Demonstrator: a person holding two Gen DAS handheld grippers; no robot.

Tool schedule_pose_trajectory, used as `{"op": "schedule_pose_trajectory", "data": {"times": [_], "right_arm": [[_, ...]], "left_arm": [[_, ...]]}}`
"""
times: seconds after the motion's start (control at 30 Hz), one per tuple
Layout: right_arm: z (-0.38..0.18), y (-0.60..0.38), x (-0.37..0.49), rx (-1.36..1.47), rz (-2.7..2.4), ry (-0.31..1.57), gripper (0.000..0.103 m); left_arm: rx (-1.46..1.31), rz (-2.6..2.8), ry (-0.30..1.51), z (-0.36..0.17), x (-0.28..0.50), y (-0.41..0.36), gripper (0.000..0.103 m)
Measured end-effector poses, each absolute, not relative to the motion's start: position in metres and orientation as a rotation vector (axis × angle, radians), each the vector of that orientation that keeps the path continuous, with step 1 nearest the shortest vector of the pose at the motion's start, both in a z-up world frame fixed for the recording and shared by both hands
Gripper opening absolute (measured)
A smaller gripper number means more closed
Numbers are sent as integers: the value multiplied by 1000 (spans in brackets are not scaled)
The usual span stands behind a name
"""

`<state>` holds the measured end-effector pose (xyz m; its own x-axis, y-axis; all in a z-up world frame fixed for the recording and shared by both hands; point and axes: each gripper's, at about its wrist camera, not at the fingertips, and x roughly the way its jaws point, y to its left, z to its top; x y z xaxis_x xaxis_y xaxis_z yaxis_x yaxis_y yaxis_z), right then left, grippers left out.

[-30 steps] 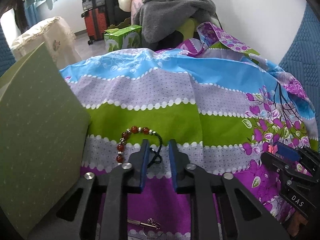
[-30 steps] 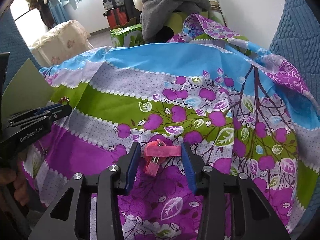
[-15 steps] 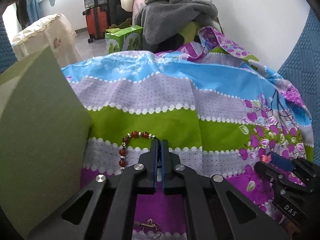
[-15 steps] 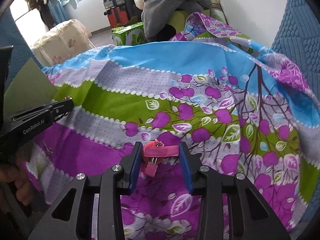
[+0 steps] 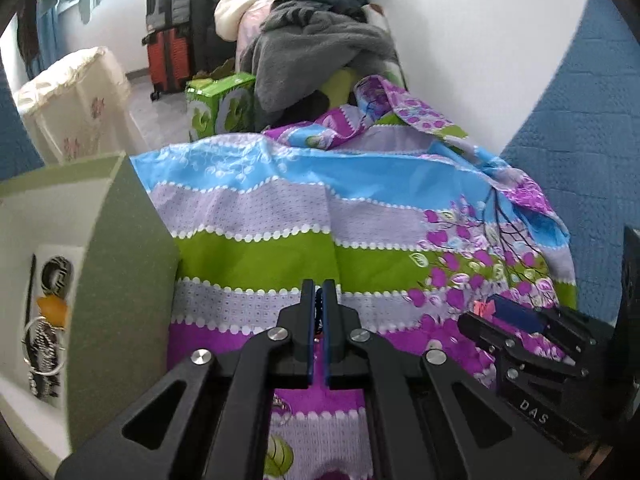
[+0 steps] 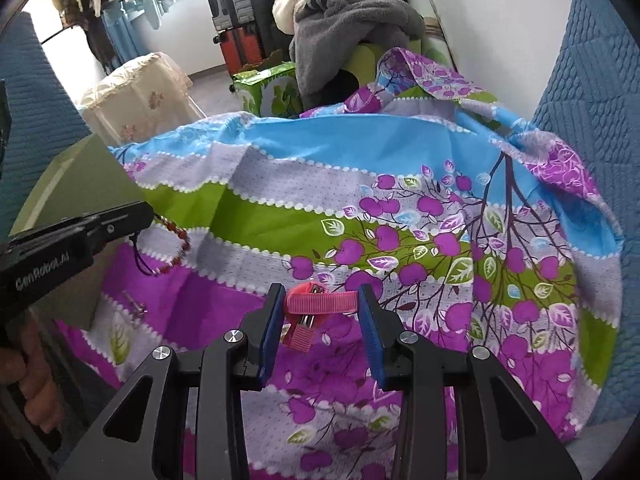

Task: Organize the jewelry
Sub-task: 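Lift and carry the bracelet and pink tag over the white box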

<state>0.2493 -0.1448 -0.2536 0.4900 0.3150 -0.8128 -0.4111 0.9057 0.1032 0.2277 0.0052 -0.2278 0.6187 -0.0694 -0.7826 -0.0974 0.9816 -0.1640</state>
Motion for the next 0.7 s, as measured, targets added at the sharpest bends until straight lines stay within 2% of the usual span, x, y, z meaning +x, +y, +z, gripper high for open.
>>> {"op": "schedule_pose_trajectory", "data": {"times": [0.4,0.7], "right_arm": [[-203,-148,227,-91,446,907,34],[-146,-157,219,-76,455,826,34]], "left_arm": [[-222,-60,863,-175,206,3,2],[-238,-58,798,-125,188,17,2]]}}
